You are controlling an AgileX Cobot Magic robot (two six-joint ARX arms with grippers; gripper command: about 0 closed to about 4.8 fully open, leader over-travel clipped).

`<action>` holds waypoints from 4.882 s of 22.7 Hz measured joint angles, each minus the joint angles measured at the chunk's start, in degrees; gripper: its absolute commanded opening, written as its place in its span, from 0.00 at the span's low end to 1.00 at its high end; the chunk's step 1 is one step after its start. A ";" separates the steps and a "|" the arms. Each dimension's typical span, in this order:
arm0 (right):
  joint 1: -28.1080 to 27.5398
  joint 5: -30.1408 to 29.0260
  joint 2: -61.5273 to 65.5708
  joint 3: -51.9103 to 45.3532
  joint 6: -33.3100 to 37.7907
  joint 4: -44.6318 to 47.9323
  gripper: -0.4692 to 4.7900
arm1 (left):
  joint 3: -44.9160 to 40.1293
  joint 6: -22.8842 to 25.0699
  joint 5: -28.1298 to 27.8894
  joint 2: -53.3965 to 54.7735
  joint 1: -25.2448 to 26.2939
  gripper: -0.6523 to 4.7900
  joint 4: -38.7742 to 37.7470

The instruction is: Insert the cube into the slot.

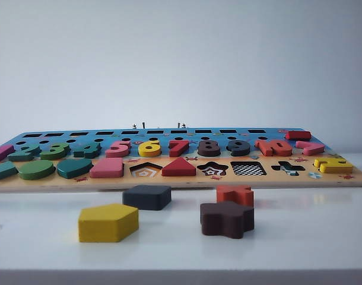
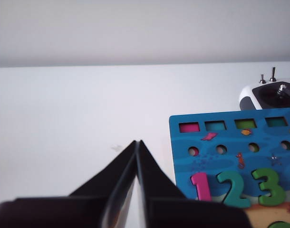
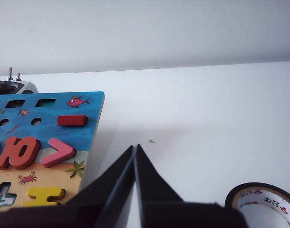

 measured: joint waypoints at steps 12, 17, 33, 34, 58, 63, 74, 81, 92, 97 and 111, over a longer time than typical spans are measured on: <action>0.00 -0.11 0.00 0.00 0.33 -0.46 0.08 | 13.88 0.22 7.56 10.34 -5.33 0.15 -17.94; 0.02 -0.26 0.00 0.00 2.84 -0.50 0.08 | 17.53 0.24 10.84 13.31 -7.28 0.15 -22.64; 2.16 -3.23 0.00 3.26 8.24 -3.06 0.08 | 29.97 -0.07 26.58 23.76 -12.94 0.15 -37.90; 2.80 -3.23 -0.02 3.80 8.70 -3.08 0.08 | 30.38 -0.22 27.50 24.15 -13.18 0.15 -38.12; 26.49 -8.13 34.58 36.59 -2.99 -22.49 0.13 | 35.26 -0.94 34.36 30.10 -13.53 0.15 -46.95; 28.26 -15.37 43.43 44.37 -9.11 -28.74 0.22 | 35.26 -0.96 35.60 30.10 -13.53 0.15 -46.99; 35.58 -23.41 58.42 53.99 -16.22 -36.22 0.93 | 35.26 -1.75 35.76 30.10 -13.49 0.15 -45.09; 40.74 -16.44 67.43 54.01 -17.97 -35.95 0.88 | 35.26 -1.73 35.76 30.10 -13.49 0.15 -45.09; 43.10 -14.88 76.89 54.27 -18.49 -26.36 0.80 | 35.26 -1.75 35.76 30.10 -13.46 0.15 -45.07; 45.09 -14.84 80.61 54.25 -20.87 -26.27 0.80 | 35.26 -1.73 35.76 30.10 -13.46 0.15 -45.09; 45.44 -14.08 86.86 54.23 -22.53 -23.19 0.78 | 35.26 -1.70 35.76 30.10 -13.46 0.15 -43.15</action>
